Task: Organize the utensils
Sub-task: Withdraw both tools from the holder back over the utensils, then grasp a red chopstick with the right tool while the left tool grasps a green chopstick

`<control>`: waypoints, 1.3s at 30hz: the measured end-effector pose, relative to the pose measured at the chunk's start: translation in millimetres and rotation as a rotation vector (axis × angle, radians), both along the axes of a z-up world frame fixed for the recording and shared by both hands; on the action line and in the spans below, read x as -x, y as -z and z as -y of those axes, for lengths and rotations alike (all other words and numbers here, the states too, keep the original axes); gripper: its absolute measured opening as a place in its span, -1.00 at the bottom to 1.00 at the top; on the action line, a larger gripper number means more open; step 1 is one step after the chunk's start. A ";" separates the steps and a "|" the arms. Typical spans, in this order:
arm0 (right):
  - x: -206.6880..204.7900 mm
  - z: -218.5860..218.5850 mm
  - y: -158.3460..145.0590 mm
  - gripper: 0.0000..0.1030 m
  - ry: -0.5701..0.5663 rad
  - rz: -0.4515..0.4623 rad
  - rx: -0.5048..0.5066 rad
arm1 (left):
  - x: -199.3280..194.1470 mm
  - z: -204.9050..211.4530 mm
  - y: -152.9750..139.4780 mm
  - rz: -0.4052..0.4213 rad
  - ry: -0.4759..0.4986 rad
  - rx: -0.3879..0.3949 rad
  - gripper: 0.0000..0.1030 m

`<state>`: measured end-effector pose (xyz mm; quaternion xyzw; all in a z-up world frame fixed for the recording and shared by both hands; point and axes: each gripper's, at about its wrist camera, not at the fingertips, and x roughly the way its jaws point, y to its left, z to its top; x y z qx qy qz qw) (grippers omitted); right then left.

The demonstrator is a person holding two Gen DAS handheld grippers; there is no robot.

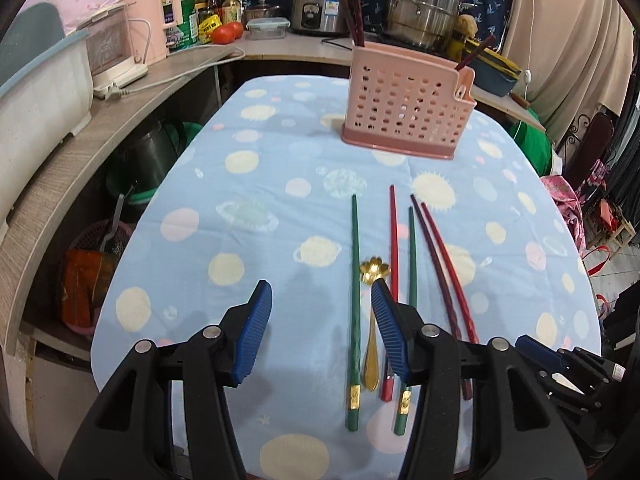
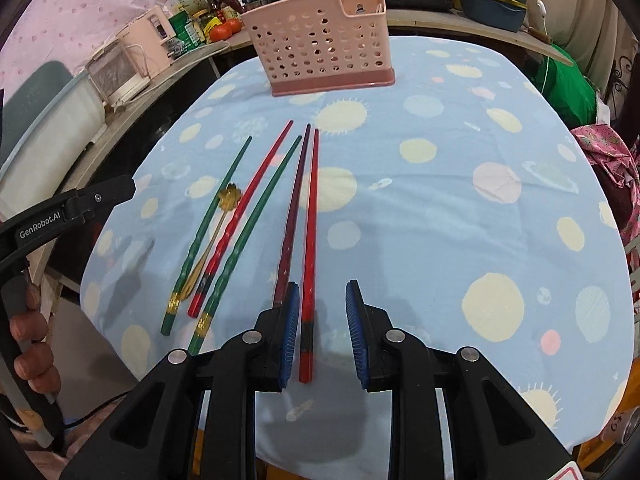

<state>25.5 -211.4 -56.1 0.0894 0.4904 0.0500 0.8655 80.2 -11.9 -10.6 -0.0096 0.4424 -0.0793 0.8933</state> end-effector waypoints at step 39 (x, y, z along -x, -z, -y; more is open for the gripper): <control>3.6 -8.9 25.2 -0.82 -0.034 -0.042 0.065 | 32.9 6.5 68.2 -0.190 0.054 -0.027 -0.05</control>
